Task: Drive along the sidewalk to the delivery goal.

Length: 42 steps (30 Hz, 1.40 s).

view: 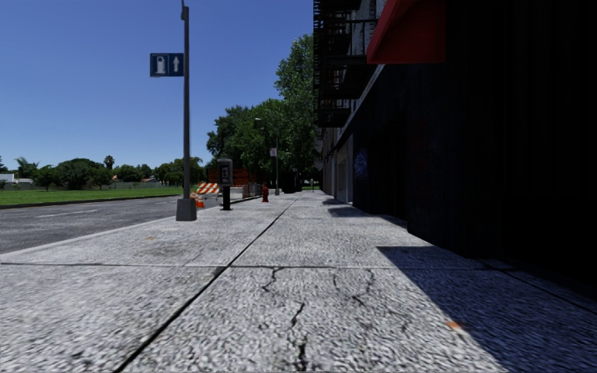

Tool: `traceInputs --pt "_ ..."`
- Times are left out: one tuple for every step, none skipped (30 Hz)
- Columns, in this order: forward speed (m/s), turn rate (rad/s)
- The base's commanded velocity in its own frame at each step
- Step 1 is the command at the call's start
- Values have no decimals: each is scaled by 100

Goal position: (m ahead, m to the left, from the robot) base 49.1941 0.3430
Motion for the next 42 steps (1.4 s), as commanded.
traceInputs --pt "200 0" --pt "200 0" --pt "200 0" --pt "200 0" --pt "199 0" --pt "199 0" --pt "200 0" --pt "200 0" --pt "200 0" --pt "200 0" --pt "200 0" --pt "200 0" --pt "200 0" --pt "200 0" --pt "200 0" --pt "200 0" --pt "200 0" --pt "200 0" --pt "200 0" --pt "200 0" --pt "200 0" --pt "200 0" --pt "200 0" --pt "200 0" --pt "200 0" --pt "200 0" --pt "200 0" --pt "200 0" --pt "200 0" --pt "200 0" --pt "200 0" --pt "200 0" --pt "200 0" --pt "200 0" --pt "200 0" --pt "200 0" --pt "200 0" --pt "200 0" --pt "200 0" --pt "200 0" --pt "200 0" --pt "200 0"
